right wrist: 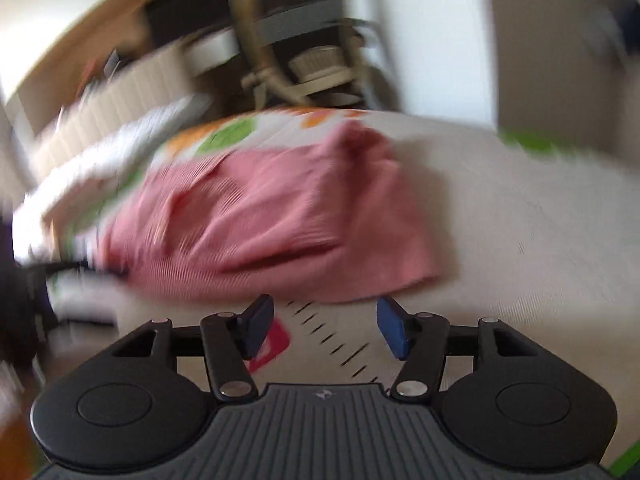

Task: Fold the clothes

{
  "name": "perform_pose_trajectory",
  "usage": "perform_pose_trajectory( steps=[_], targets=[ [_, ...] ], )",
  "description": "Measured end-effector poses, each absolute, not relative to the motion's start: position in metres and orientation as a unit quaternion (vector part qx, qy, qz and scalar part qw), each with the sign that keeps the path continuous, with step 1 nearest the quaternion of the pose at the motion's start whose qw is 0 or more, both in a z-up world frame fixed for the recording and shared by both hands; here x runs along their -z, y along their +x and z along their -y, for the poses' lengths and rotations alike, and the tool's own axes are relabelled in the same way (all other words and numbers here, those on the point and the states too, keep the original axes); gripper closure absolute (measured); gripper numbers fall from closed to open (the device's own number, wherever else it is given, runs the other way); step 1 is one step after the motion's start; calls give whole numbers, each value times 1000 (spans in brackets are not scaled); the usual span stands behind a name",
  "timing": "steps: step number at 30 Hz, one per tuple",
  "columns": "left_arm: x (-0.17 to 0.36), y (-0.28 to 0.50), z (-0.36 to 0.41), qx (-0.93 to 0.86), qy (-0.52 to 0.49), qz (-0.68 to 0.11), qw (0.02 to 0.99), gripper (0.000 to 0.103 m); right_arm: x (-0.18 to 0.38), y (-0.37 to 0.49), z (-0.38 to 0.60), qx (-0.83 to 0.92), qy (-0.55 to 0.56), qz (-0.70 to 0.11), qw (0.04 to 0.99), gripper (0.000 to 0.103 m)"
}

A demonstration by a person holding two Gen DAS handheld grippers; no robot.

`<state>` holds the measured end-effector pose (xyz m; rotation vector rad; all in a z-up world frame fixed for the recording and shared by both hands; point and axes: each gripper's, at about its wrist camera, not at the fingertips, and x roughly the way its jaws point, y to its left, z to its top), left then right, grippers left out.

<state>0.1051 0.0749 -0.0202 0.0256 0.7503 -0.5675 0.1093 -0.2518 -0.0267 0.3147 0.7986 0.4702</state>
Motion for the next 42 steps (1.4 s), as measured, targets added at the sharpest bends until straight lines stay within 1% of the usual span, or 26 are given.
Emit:
perform_pose_trajectory(
  steps=[1, 2, 4, 6, 9, 14, 17, 19, 21, 24, 28, 31, 33, 38, 41, 42],
  targets=[
    [20, 105, -74, 271, 13, -361, 892, 8, 32, 116, 263, -218, 203, -386, 873, 45],
    [19, 105, -74, 270, 9, -361, 893, 8, 37, 120, 270, -215, 245, -383, 864, 41],
    [17, 107, -76, 267, -5, -363, 893, 8, 47, 128, 284, -210, 324, -373, 843, 41],
    [14, 108, -78, 265, -18, -363, 893, 8, 54, 136, 289, -205, 366, -363, 832, 41],
    [4, 105, -82, 262, -29, -349, 899, 8, 55, 143, 284, -208, 378, -350, 831, 39],
    [-9, 100, -91, 258, -49, -328, 908, 7, 59, 138, 293, -204, 433, -298, 826, 39],
    [-12, 98, -92, 267, -52, -325, 906, 7, 51, 134, 293, -278, 455, -270, 802, 39],
    [-9, 98, -87, 280, -48, -328, 901, 6, 30, 125, 285, -315, 415, -246, 817, 37],
    [-6, 99, -79, 296, -43, -331, 895, 6, 4, 118, 270, -313, 344, -233, 854, 35],
    [-2, 104, -66, 309, -36, -332, 890, 6, -16, 122, 243, -293, 250, -247, 889, 35],
    [10, 119, -55, 296, -49, -375, 877, 5, -3, 135, 211, -285, 191, -302, 890, 35],
    [9, 116, -54, 298, -42, -380, 875, 5, 8, 145, 188, -279, 147, -342, 885, 35],
    [-6, 110, -61, 307, -49, -348, 884, 5, 25, 138, 187, -267, 115, -360, 886, 35],
    [-40, 123, -82, 269, -73, -252, 927, 4, 22, 118, 173, -267, 15, -351, 898, 34],
    [-35, 155, -87, 224, -92, -236, 941, 3, 16, 115, 164, -260, -14, -352, 899, 34],
    [-29, 167, -85, 207, -92, -247, 942, 3, 12, 116, 163, -259, -17, -346, 901, 34]
  ],
)
